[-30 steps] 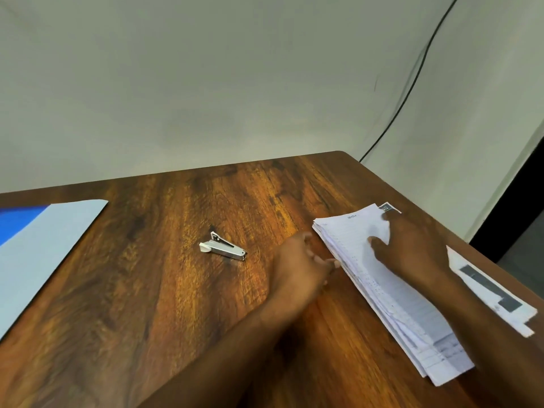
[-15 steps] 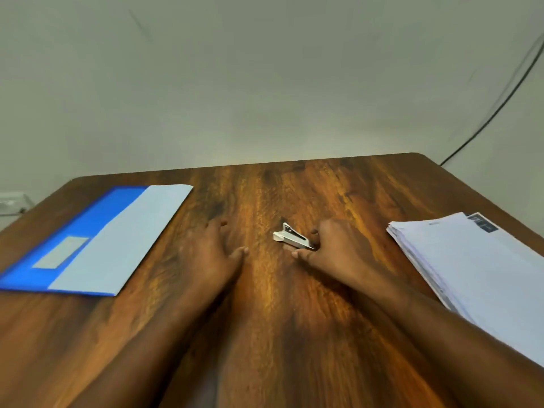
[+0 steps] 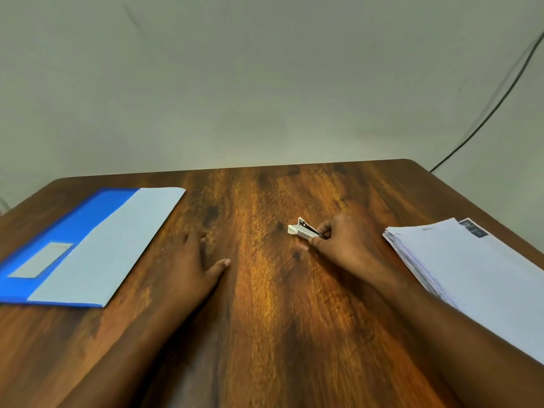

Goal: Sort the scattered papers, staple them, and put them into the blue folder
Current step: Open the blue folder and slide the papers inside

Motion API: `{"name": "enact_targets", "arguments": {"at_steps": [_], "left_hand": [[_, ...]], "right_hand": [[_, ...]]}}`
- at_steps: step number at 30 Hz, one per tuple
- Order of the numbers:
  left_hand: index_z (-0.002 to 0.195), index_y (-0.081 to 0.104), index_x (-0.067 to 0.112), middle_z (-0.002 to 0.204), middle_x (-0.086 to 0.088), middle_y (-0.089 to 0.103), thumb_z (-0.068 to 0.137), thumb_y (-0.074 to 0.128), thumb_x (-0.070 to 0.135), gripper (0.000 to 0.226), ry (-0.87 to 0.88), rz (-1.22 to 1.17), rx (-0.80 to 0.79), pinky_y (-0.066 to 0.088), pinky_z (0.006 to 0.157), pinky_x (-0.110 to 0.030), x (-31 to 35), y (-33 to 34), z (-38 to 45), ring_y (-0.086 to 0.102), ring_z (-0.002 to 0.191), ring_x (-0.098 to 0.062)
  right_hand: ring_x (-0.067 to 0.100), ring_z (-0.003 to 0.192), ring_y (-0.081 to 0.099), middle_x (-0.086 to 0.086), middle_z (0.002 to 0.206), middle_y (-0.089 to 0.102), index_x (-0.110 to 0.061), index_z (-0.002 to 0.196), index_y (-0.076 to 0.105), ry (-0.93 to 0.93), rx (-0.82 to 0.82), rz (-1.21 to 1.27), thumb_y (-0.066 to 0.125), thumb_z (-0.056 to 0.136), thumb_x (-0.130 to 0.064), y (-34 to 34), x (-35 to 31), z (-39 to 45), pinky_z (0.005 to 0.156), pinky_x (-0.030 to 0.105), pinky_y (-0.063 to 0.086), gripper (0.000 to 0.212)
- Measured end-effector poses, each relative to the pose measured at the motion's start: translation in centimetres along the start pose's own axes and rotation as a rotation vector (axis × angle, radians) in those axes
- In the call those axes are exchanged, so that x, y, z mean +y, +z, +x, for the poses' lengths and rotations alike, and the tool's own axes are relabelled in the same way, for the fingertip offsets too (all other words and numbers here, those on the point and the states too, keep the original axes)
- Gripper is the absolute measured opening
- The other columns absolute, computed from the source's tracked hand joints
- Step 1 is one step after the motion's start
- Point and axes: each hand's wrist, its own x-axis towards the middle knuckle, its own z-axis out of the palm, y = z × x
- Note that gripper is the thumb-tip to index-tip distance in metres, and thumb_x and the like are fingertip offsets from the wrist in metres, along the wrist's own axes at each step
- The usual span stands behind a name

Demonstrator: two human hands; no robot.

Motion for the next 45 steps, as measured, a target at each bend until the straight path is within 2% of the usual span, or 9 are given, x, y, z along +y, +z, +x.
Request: {"name": "enact_targets", "arguments": {"at_steps": [8,12,19,28,31,37,40,43,45], "left_hand": [[0.148,0.048,0.028,0.143,0.003,0.055,0.091,0.067,0.066,0.071,0.251,-0.045,-0.094,0.047,0.109,-0.044,9.3,5.5,2.4,0.052,0.130,-0.018],[0.145,0.051,0.023,0.141,-0.001,0.057,0.091,0.067,0.065,0.070,0.385,-0.029,-0.118,0.041,0.114,-0.049,14.2,9.0,3.8,0.051,0.132,-0.023],[0.145,0.051,0.021,0.142,-0.001,0.057,0.093,0.066,0.063,0.068,0.430,-0.039,-0.146,0.040,0.114,-0.051,18.8,12.5,4.9,0.050,0.133,-0.023],[0.144,0.052,0.021,0.146,-0.001,0.053,0.095,0.061,0.065,0.067,0.447,-0.016,-0.132,0.037,0.116,-0.052,18.3,11.9,4.4,0.047,0.136,-0.023],[0.146,0.049,0.021,0.147,-0.002,0.052,0.095,0.059,0.066,0.068,0.448,0.015,-0.111,0.032,0.119,-0.054,16.4,10.5,4.0,0.046,0.137,-0.024],[0.148,0.047,0.021,0.150,-0.004,0.051,0.096,0.054,0.070,0.072,0.315,0.114,-0.039,0.030,0.121,-0.056,9.6,6.8,3.5,0.046,0.139,-0.027],[0.150,0.046,0.022,0.151,-0.004,0.050,0.096,0.050,0.073,0.074,0.207,0.137,0.039,0.023,0.125,-0.058,6.4,5.4,2.5,0.043,0.143,-0.027],[0.157,0.037,0.023,0.163,-0.003,0.040,0.098,0.043,0.075,0.079,0.138,0.119,0.041,0.013,0.129,-0.059,3.2,3.7,1.5,0.031,0.153,-0.025],[0.162,0.029,0.022,0.169,-0.004,0.030,0.098,0.040,0.075,0.084,0.076,0.133,0.046,0.008,0.130,-0.059,0.9,2.2,1.0,0.021,0.159,-0.026]], "right_hand": [[0.012,0.072,0.066,-0.003,0.084,0.073,-0.020,0.088,0.080,0.226,0.128,0.094,0.087,0.082,-0.037,-3.0,5.6,3.7,0.059,0.027,0.051,0.020],[0.015,0.071,0.067,-0.002,0.077,0.071,-0.019,0.084,0.079,0.303,0.192,0.071,0.089,0.079,-0.040,-3.9,8.3,5.0,0.063,0.034,0.058,0.023],[0.017,0.069,0.065,-0.002,0.074,0.068,-0.019,0.081,0.074,0.396,0.204,0.007,0.088,0.077,-0.047,-3.3,10.5,5.8,0.056,0.028,0.049,0.032],[0.021,0.071,0.062,0.002,0.082,0.066,-0.016,0.090,0.069,0.412,0.191,-0.109,0.088,0.077,-0.051,-3.7,9.9,5.8,0.052,0.024,0.035,0.042],[0.016,0.068,0.055,0.001,0.084,0.064,-0.017,0.094,0.070,0.328,0.249,-0.156,0.084,0.079,-0.056,-3.5,8.6,5.0,0.052,0.022,0.032,0.044],[0.028,0.093,0.068,0.008,0.112,0.072,-0.016,0.108,0.072,0.099,0.169,-0.061,0.080,0.082,-0.053,-0.6,3.5,3.9,0.076,0.039,0.058,0.046],[0.023,0.093,0.068,0.004,0.110,0.071,-0.020,0.115,0.073,-0.009,0.108,-0.096,0.075,0.085,-0.060,1.3,-0.6,3.2,0.073,0.035,0.057,0.049],[0.019,0.086,0.067,0.000,0.100,0.069,-0.023,0.108,0.070,-0.102,0.040,-0.033,0.070,0.087,-0.065,3.7,-4.6,2.2,0.075,0.040,0.060,0.047],[0.025,0.100,0.068,0.004,0.112,0.069,-0.020,0.114,0.067,-0.208,-0.021,0.002,0.065,0.090,-0.064,5.3,-6.9,1.6,0.087,0.047,0.059,0.050]]}}
